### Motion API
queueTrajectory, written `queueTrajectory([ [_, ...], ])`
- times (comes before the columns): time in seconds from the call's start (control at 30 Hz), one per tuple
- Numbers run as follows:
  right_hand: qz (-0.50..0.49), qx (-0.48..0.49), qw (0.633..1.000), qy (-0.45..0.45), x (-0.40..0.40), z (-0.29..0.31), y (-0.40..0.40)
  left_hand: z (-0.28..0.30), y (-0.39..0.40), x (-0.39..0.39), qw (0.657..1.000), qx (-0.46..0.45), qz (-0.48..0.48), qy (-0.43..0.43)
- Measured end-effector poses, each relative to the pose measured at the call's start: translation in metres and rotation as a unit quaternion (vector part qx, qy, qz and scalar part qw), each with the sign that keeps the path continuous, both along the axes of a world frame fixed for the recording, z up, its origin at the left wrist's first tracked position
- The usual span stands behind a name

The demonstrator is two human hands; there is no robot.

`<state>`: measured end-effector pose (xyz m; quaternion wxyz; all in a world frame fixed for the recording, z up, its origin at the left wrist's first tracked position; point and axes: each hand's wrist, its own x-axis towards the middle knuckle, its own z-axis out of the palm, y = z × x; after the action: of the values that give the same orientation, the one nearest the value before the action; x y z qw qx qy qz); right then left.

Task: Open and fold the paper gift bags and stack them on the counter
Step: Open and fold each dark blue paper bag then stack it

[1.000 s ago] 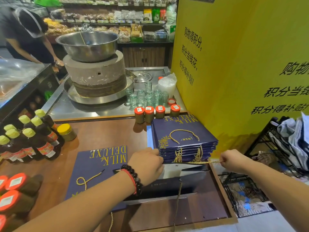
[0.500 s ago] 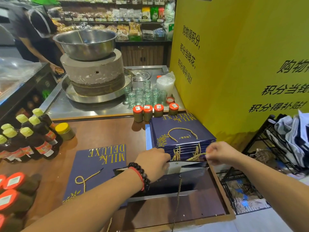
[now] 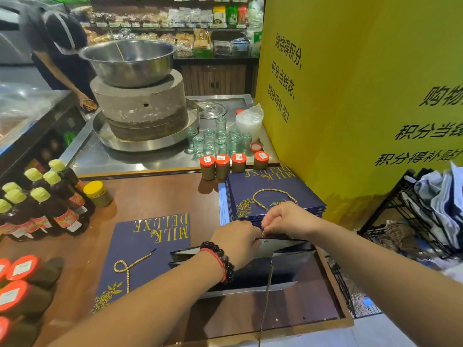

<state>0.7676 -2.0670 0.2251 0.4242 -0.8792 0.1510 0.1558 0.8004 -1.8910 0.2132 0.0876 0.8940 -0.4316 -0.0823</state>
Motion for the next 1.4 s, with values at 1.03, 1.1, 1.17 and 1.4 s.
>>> queueTrajectory([
  [1.03,0.101,-0.037,0.994,-0.004,-0.022,0.006,0.002,0.003,-0.005,-0.002,0.999,0.005,-0.006,0.036],
  [1.1,0.109,-0.049,0.993,-0.011,-0.025,0.005,0.002,0.001,-0.006,-0.001,0.998,-0.005,-0.011,0.061],
  [1.17,0.109,-0.047,0.993,-0.021,-0.028,0.003,0.001,0.001,-0.007,0.0,0.998,0.0,-0.01,0.069],
  [1.4,0.045,-0.103,0.987,-0.119,-0.038,-0.009,0.004,0.0,-0.01,0.003,0.997,0.028,0.004,0.076],
])
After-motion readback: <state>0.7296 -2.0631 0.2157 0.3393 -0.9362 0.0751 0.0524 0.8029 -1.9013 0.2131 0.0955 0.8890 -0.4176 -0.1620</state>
